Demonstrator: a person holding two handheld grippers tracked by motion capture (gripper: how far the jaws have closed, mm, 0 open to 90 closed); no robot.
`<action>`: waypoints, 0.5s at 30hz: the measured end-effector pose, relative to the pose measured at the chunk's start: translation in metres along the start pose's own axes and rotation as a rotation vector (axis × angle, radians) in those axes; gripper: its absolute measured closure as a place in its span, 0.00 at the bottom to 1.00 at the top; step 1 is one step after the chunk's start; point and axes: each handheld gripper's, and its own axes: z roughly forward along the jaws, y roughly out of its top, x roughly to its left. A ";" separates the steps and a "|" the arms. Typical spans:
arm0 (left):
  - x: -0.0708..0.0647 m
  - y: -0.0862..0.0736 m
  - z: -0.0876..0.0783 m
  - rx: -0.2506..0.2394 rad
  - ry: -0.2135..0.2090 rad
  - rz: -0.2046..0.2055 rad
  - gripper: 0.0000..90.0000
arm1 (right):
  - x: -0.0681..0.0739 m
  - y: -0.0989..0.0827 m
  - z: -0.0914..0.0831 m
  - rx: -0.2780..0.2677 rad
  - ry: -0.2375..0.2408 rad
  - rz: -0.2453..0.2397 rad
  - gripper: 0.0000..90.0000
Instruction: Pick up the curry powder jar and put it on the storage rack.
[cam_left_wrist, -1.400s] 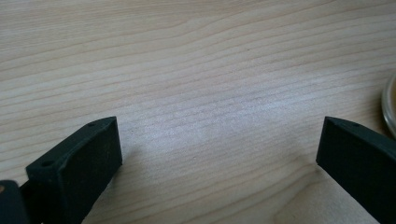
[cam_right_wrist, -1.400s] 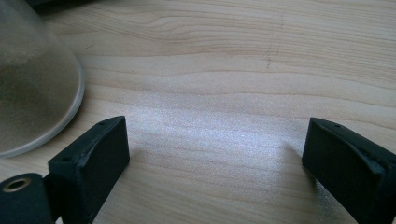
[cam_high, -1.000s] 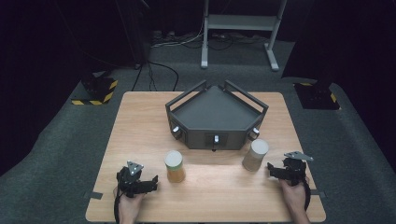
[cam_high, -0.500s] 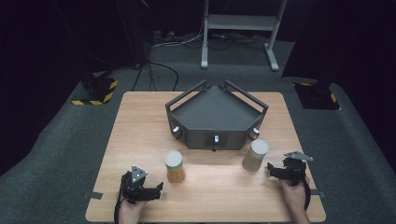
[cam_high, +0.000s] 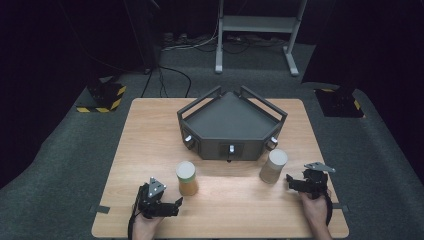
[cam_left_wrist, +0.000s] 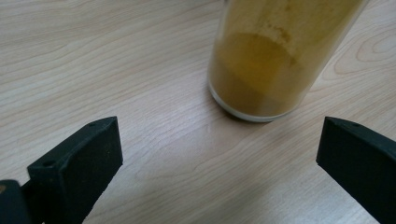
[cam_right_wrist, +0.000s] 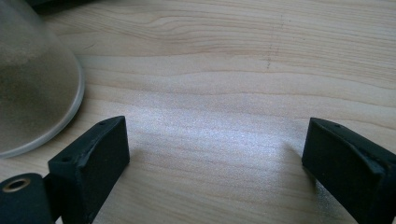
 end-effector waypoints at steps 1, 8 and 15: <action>-0.001 0.001 0.002 -0.002 -0.005 0.005 0.01 | 0.000 0.000 0.000 0.000 0.000 0.000 0.08; -0.004 0.006 0.009 -0.018 -0.018 0.025 0.01 | 0.000 0.000 0.000 0.000 0.000 0.000 0.08; -0.008 0.011 0.013 -0.044 -0.033 0.045 0.03 | 0.000 0.000 0.000 0.000 0.000 0.000 0.08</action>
